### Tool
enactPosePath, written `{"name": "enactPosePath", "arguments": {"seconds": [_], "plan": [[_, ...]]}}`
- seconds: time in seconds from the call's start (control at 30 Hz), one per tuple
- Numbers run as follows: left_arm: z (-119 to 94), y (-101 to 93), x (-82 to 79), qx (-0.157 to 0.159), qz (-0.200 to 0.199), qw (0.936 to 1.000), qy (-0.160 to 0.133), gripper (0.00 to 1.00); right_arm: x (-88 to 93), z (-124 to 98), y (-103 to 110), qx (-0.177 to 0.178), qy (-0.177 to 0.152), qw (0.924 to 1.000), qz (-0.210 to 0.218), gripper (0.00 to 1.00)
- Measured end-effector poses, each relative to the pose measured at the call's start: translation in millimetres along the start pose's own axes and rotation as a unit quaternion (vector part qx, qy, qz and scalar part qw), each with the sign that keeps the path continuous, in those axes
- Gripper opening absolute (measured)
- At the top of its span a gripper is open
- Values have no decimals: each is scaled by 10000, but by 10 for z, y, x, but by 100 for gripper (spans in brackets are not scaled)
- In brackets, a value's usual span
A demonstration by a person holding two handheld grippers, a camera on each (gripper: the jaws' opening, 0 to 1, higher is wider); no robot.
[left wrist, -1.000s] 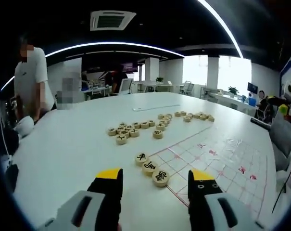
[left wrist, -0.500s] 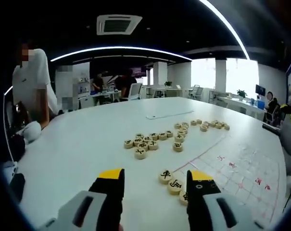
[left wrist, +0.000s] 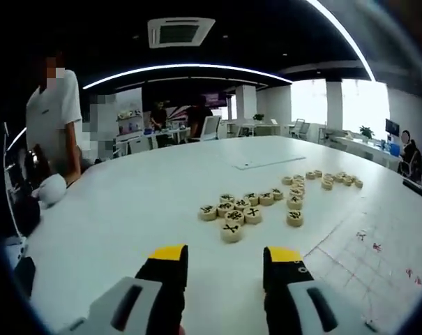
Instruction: Pick up the chess pieces one by one and place each piece onto its starting position on the chessboard, setting the pieces on their correct points until all the chess pieces are arranged in the starting layout
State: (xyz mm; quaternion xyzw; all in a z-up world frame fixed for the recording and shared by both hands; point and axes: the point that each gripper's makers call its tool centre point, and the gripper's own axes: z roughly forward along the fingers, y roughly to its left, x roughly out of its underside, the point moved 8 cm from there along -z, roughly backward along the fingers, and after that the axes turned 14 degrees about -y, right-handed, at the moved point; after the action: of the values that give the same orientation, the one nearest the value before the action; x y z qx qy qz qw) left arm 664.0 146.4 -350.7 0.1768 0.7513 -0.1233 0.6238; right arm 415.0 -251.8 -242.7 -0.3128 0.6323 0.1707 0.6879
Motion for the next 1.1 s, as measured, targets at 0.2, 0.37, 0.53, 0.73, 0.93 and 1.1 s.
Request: {"name": "enactPosePath", "arguments": {"seconds": [0.2,0.37,0.53,0.73,0.93,1.1], "plan": [[233,-7,88,-34,-87,9999,84,38,2,0,-2,2,-3,10000,0,36],[338,-39,114,-72,16,9999,104,31,14,1,-12,1,11,10000,8,36],[402,-86,107,-59,-42,9999,78,31,0,-16,-18,4,-13,10000,-2,36],[434,-79,90,-180,-69,9998,-7,19,-3,-28,-28,28,-14,10000,-9,36],[364,-32,80,-244,-103,9996,-25,19,1,-21,-24,23,-2,10000,-20,36],[243,-113,67,-240,-169,9995,-109,19,9,-14,-23,20,13,10000,-15,36]]}}
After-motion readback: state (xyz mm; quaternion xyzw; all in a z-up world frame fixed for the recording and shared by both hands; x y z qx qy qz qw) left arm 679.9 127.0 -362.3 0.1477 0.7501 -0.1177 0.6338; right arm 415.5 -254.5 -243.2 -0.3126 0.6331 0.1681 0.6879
